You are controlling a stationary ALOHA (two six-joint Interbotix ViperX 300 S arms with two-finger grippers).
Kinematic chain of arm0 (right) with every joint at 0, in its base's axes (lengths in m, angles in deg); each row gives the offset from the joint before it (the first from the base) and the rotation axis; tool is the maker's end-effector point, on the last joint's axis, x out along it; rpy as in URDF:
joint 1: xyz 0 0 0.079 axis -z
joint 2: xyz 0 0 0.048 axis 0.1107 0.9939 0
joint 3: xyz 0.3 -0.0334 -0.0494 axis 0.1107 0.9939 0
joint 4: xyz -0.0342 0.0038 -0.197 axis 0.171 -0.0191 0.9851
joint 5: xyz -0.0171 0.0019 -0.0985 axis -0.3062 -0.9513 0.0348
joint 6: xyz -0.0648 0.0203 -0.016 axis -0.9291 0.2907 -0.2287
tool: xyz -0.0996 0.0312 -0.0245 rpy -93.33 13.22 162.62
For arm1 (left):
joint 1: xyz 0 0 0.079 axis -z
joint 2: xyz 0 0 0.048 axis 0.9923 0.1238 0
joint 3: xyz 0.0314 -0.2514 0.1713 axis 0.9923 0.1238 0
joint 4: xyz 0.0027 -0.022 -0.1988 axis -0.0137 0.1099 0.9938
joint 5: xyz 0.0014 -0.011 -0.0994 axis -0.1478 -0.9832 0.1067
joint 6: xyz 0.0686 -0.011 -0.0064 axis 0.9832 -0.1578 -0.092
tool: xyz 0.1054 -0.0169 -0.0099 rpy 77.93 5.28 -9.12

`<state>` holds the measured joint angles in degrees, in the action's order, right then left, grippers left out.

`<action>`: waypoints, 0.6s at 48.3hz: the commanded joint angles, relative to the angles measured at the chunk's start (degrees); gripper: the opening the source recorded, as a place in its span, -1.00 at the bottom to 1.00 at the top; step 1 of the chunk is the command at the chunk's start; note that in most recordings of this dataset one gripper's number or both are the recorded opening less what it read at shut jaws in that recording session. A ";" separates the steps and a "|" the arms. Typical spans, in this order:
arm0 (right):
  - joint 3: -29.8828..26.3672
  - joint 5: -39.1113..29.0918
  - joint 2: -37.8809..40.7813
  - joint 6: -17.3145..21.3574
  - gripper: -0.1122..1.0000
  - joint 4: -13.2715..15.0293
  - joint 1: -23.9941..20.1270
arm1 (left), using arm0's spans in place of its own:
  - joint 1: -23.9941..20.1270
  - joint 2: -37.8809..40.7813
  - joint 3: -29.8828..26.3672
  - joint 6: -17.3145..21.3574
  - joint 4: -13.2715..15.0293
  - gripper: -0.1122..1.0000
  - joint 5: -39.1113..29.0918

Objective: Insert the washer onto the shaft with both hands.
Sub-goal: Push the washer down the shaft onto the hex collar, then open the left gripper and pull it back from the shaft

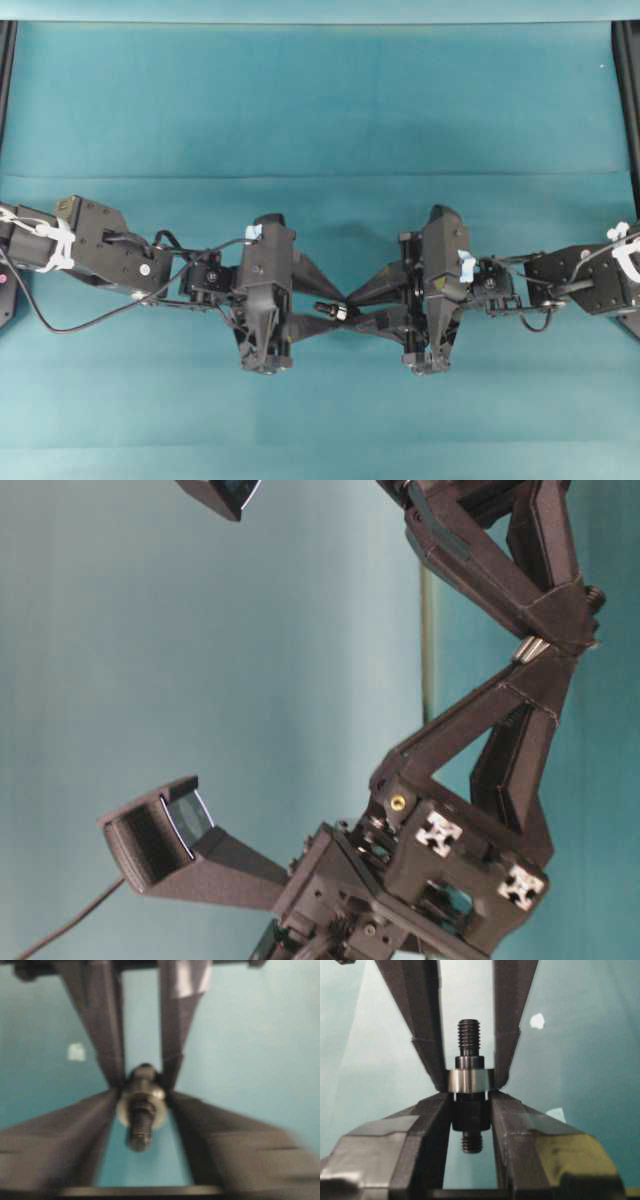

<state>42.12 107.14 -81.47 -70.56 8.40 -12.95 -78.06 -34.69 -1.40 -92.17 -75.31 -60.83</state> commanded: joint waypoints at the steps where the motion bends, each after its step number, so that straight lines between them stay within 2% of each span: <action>1: -1.23 0.53 -1.05 0.26 -0.80 -0.09 0.18 | -0.09 -0.35 -1.32 -0.09 -0.09 0.61 0.35; 3: -1.23 0.44 -1.05 0.26 -0.80 -0.18 0.18 | -0.09 -0.35 -1.23 -0.09 -0.09 0.78 0.35; 5: -1.23 0.26 -1.05 0.26 -0.80 -0.09 0.18 | -0.09 -0.44 -1.14 -0.09 -0.09 0.87 0.26; 13: -1.14 0.00 -1.05 0.26 -0.80 0.00 0.09 | -0.09 -0.70 -0.88 -0.09 -0.09 0.77 -0.26; 29: -1.05 -1.23 -1.05 0.00 -0.80 0.09 0.18 | -0.09 -3.16 -0.44 0.00 -0.09 0.77 -2.37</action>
<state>42.03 105.91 -81.47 -70.56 8.40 -12.86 -78.23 -35.92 -1.58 -92.17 -75.31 -62.32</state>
